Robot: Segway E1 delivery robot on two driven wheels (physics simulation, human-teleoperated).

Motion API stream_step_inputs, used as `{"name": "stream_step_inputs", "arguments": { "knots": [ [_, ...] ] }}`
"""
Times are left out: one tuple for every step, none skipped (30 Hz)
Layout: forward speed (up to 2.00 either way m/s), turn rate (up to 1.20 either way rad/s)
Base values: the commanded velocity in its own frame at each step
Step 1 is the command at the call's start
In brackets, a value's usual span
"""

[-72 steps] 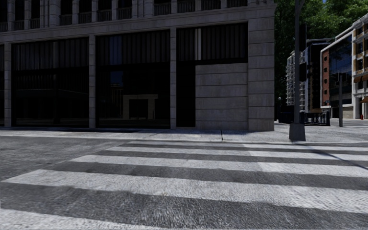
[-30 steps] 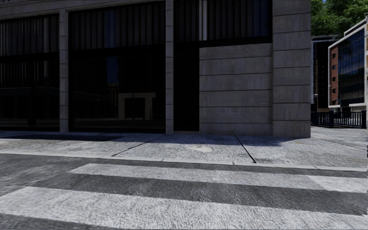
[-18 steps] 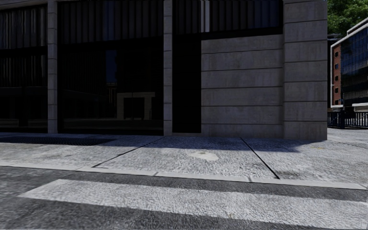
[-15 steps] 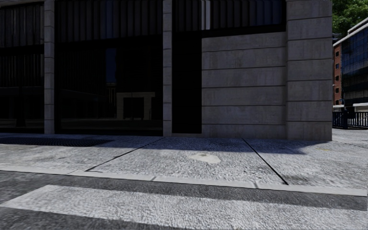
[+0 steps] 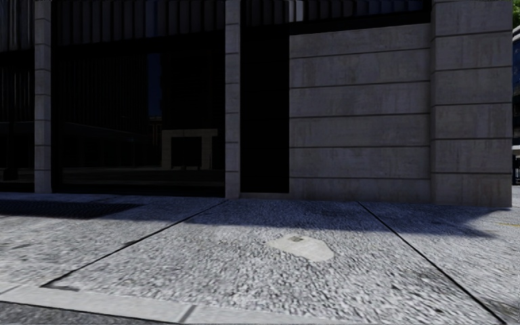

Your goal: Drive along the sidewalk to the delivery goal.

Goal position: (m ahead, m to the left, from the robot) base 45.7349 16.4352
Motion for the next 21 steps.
{"name": "stream_step_inputs", "arguments": {
  "knots": [
    [1.84, 0.0],
    [1.84, 0.0],
    [1.84, 0.0],
    [1.84, 0.0],
    [1.84, 0.0],
    [1.84, 0.0],
    [1.84, 0.0],
    [1.84, 0.03],
    [1.84, 0.03],
    [1.84, 0.16],
    [1.84, 0.29],
    [1.84, 0.57],
    [1.84, 0.7],
    [1.84, 0.91],
    [1.84, 0.91],
    [1.84, 1.07],
    [1.84, 1.14],
    [1.84, 1.16],
    [1.84, 1.16],
    [1.84, 1.16],
    [1.84, 1.16]
  ]
}}
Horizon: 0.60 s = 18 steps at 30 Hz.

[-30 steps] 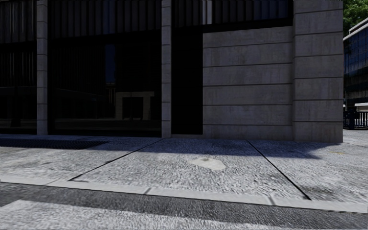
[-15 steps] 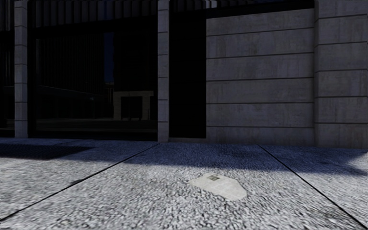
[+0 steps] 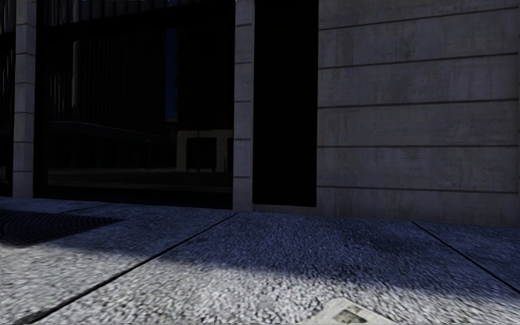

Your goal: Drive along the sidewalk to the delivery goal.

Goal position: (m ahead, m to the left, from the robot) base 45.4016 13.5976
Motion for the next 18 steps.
{"name": "stream_step_inputs", "arguments": {
  "knots": [
    [1.84, 1.16],
    [1.84, 1.16],
    [1.84, 1.16],
    [1.84, 1.16],
    [1.84, 1.16],
    [1.84, 1.16],
    [1.84, 1.16],
    [1.84, 1.16],
    [1.84, 1.16],
    [1.84, 1.16],
    [1.84, 1.16],
    [1.84, 1.16],
    [1.84, 1.16],
    [1.84, 1.16],
    [1.84, 1.16],
    [1.84, 1.16],
    [1.84, 1.16],
    [1.84, 1.16]
  ]
}}
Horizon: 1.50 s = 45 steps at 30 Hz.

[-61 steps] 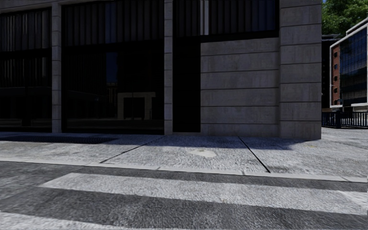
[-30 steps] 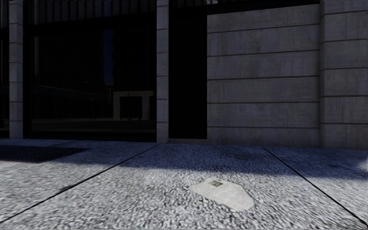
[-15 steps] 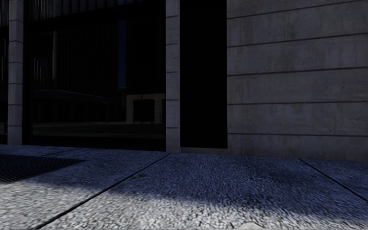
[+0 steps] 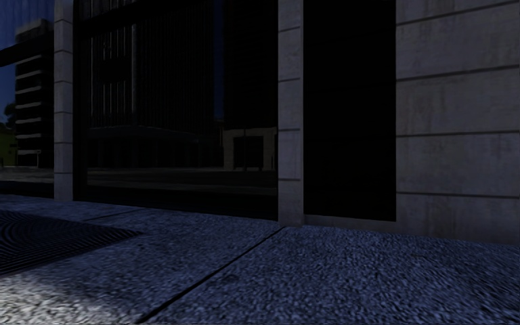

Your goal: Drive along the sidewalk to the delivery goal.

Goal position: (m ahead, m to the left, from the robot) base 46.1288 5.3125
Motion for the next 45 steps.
{"name": "stream_step_inputs", "arguments": {
  "knots": [
    [1.84, 1.16],
    [1.84, 1.16],
    [1.84, 1.16],
    [1.84, 1.16],
    [1.84, 1.16],
    [1.84, 1.16],
    [1.84, 1.16],
    [1.84, 1.16],
    [1.84, 1.16],
    [1.84, 1.16],
    [1.84, 1.16],
    [1.84, 1.16],
    [1.84, 1.16],
    [1.84, 1.16],
    [1.84, 1.16],
    [1.84, 1.16],
    [1.84, 1.16],
    [1.84, 1.16],
    [1.84, 1.16],
    [1.84, 1.16],
    [1.84, 0.0],
    [1.84, 0.0],
    [1.84, 0.0],
    [1.84, 0.0],
    [1.84, 0.0],
    [1.84, 0.0],
    [1.84, 0.0],
    [1.84, 0.0],
    [1.84, 0.0],
    [1.84, 0.0],
    [1.84, 0.0],
    [1.84, 0.0],
    [1.84, 0.0],
    [1.84, 0.0],
    [1.84, 0.0],
    [1.84, 0.0],
    [1.84, 0.0],
    [1.84, 0.0],
    [1.84, 0.0],
    [1.84, 0.0],
    [1.84, 0.0],
    [1.84, -0.21],
    [1.84, -0.92],
    [1.84, -0.92],
    [1.84, -1.1]
  ]
}}
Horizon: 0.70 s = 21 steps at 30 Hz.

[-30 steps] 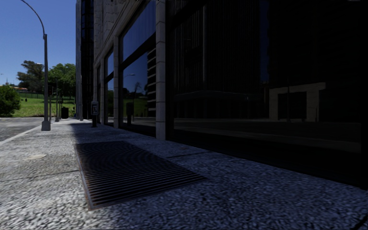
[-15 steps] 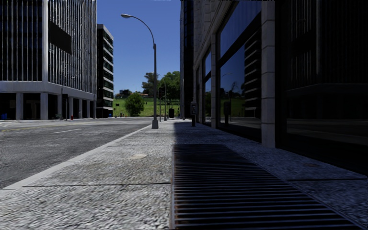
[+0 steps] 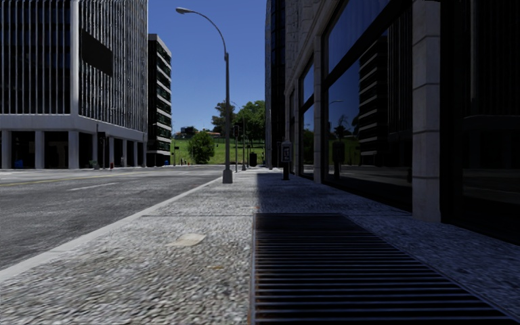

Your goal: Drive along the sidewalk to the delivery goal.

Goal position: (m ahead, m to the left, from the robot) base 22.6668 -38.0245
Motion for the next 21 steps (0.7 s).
{"name": "stream_step_inputs", "arguments": {
  "knots": [
    [1.84, -1.15],
    [1.84, -1.15],
    [1.84, -0.45],
    [1.84, 0.0],
    [1.84, 0.0],
    [1.84, 0.0],
    [1.84, 0.0],
    [1.84, 0.0],
    [1.84, 0.0],
    [1.84, 0.0],
    [1.84, 0.0],
    [1.84, 0.0],
    [1.84, 0.0],
    [1.84, 0.0],
    [1.84, 0.0],
    [1.84, 0.0],
    [1.84, 0.0],
    [1.84, 0.0],
    [1.84, 0.0],
    [1.84, 0.0],
    [1.84, 0.0]
  ]
}}
